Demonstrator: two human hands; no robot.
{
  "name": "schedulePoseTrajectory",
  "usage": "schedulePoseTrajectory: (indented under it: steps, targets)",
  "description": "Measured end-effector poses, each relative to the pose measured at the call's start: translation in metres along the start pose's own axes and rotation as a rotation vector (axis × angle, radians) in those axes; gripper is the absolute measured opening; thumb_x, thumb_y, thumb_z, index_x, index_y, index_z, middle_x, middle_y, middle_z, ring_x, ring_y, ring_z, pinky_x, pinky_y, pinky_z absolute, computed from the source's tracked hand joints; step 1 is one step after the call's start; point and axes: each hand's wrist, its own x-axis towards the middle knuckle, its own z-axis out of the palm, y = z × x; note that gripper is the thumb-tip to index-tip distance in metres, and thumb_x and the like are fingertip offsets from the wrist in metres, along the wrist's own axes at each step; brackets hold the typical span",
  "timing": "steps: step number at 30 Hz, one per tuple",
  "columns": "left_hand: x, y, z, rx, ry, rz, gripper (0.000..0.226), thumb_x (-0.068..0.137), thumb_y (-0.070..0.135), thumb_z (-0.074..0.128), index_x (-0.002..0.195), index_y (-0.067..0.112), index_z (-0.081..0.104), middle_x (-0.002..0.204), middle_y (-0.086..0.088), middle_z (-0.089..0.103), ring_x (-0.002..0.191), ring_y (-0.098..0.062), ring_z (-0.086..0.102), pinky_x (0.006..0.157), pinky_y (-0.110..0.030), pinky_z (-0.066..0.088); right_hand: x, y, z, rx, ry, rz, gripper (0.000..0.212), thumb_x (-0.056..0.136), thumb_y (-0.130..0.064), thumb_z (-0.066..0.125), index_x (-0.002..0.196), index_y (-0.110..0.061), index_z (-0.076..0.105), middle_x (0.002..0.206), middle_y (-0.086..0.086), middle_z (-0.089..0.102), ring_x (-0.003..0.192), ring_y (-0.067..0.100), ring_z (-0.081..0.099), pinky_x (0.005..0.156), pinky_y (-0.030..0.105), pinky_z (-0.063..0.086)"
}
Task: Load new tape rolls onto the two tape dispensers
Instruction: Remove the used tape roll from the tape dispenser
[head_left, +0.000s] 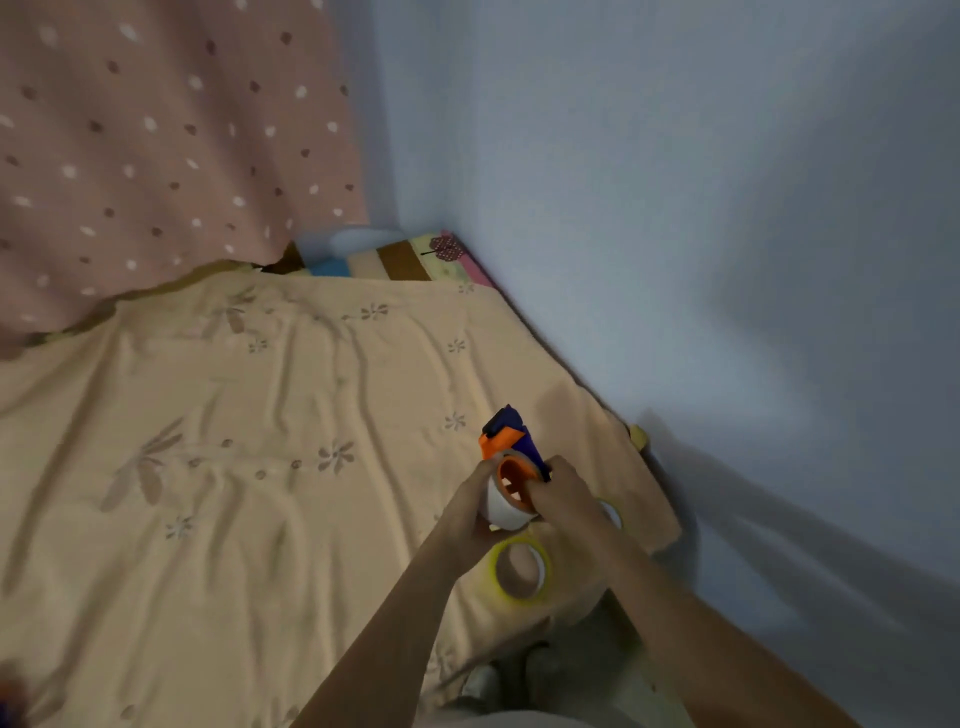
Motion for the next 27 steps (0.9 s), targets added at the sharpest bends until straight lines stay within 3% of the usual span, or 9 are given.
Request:
schedulePoseTrajectory:
  steps: [2, 6, 10, 12, 15, 20, 27]
  targets:
    - [0.004, 0.004, 0.003, -0.052, -0.001, 0.043, 0.046, 0.085, 0.042, 0.073, 0.123, 0.016, 0.069, 0.117, -0.016, 0.075, 0.100, -0.031, 0.075, 0.082, -0.046, 0.062, 0.013, -0.009, 0.001, 0.040, -0.041, -0.011, 0.024, 0.086, -0.026, 0.060, 0.104, -0.013, 0.051, 0.096, 0.007, 0.063, 0.080, 0.018, 0.062, 0.057, 0.029, 0.050]
    - [0.005, 0.007, 0.011, -0.077, 0.058, 0.145, 0.061, 0.077, 0.040, 0.077, 0.130, 0.012, 0.064, 0.125, -0.018, 0.071, 0.112, -0.035, 0.068, 0.104, -0.054, 0.051, 0.030, -0.022, -0.005, 0.051, -0.155, -0.054, 0.019, 0.088, -0.022, 0.060, 0.104, -0.015, 0.052, 0.093, 0.003, 0.063, 0.077, 0.013, 0.062, 0.053, 0.027, 0.050]
    - [-0.001, 0.005, 0.018, -0.137, 0.117, 0.192, 0.056, 0.083, 0.037, 0.071, 0.130, 0.008, 0.062, 0.118, -0.017, 0.072, 0.105, -0.033, 0.070, 0.091, -0.047, 0.057, 0.036, -0.027, -0.019, 0.174, -0.391, -0.033, 0.027, 0.092, -0.026, 0.062, 0.115, -0.014, 0.058, 0.107, 0.005, 0.068, 0.095, 0.021, 0.068, 0.066, 0.036, 0.063]
    - [-0.003, 0.002, 0.020, -0.180, 0.153, 0.201, 0.054, 0.086, 0.037, 0.066, 0.131, 0.007, 0.061, 0.116, -0.017, 0.073, 0.099, -0.031, 0.073, 0.080, -0.042, 0.060, 0.037, -0.026, -0.028, 0.222, -0.508, -0.033, 0.030, 0.095, -0.032, 0.062, 0.121, -0.017, 0.059, 0.116, 0.006, 0.068, 0.104, 0.024, 0.068, 0.075, 0.040, 0.064]
    - [-0.007, -0.007, 0.025, -0.252, 0.167, 0.234, 0.060, 0.086, 0.038, 0.066, 0.136, 0.007, 0.056, 0.119, -0.018, 0.069, 0.098, -0.031, 0.071, 0.077, -0.040, 0.060, 0.039, -0.024, -0.043, 0.234, -0.606, -0.065, 0.032, 0.097, -0.040, 0.058, 0.125, -0.023, 0.058, 0.118, 0.005, 0.068, 0.105, 0.024, 0.068, 0.081, 0.040, 0.062]
    - [-0.009, -0.019, 0.024, -0.327, 0.102, 0.269, 0.051, 0.090, 0.034, 0.065, 0.132, 0.006, 0.056, 0.123, -0.020, 0.063, 0.106, -0.034, 0.065, 0.090, -0.044, 0.056, 0.041, -0.016, -0.053, 0.212, -0.659, -0.062, 0.032, 0.102, -0.041, 0.050, 0.127, -0.023, 0.059, 0.121, 0.009, 0.067, 0.108, 0.031, 0.068, 0.092, 0.049, 0.058]
    - [-0.019, -0.020, 0.017, -0.276, 0.099, 0.271, 0.045, 0.091, 0.034, 0.060, 0.128, 0.008, 0.059, 0.122, -0.018, 0.064, 0.105, -0.032, 0.065, 0.087, -0.042, 0.055, 0.041, -0.011, -0.048, 0.236, -0.576, -0.107, 0.028, 0.104, -0.033, 0.048, 0.123, -0.020, 0.063, 0.117, 0.012, 0.068, 0.104, 0.035, 0.068, 0.085, 0.050, 0.060]
